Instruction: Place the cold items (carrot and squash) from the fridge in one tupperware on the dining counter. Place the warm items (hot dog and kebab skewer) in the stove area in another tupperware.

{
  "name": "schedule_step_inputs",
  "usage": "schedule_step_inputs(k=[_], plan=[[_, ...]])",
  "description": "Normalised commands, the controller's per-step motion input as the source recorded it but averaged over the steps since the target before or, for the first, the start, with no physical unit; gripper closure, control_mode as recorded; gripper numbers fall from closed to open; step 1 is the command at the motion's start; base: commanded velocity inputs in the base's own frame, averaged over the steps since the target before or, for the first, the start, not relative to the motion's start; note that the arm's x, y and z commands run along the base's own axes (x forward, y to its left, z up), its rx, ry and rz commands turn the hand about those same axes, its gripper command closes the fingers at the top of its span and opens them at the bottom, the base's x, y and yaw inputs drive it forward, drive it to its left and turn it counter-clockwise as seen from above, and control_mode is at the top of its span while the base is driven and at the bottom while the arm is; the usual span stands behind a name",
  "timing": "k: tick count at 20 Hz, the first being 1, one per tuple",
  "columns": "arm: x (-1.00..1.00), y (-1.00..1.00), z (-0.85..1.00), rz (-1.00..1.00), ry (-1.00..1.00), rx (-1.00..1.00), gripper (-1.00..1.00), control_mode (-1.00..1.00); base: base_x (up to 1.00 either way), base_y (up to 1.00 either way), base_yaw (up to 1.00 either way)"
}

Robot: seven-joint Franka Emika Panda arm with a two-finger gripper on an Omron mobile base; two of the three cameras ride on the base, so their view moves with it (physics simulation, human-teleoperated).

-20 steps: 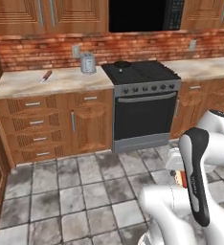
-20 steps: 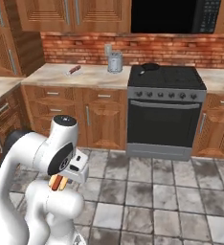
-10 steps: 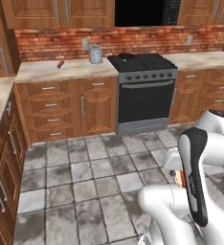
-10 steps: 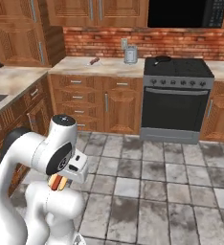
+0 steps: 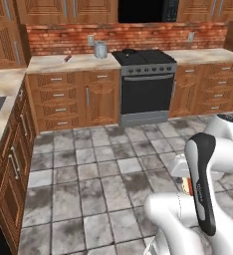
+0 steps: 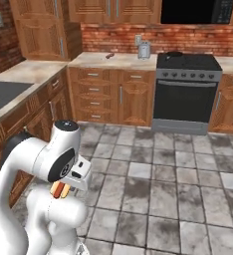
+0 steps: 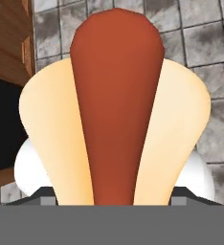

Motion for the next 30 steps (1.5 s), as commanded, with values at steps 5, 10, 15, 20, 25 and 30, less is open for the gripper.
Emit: schedule_step_inputs(k=[5,10,15,20,25,30], plan=[[0.00,0.00,0.00,0.00,0.00,0.00,1.00,1.00,-1.00,0.03,0.09],[0.00,0.00,0.00,0.00,0.00,0.00,1.00,1.00,-0.97,0.04,0.09],[0.00,0.00,0.00,0.00,0.00,0.00,1.00,1.00,-0.84,0.00,0.09],[0.00,0.00,0.00,0.00,0.00,0.00,1.00,1.00,-0.61,0.12,0.09],[0.00,0.00,0.00,0.00,0.00,0.00,1.00,1.00,-0.04,0.97,0.00],[0.00,0.00,0.00,0.00,0.00,0.00,1.00,1.00,-0.01,1.00,-0.01]])
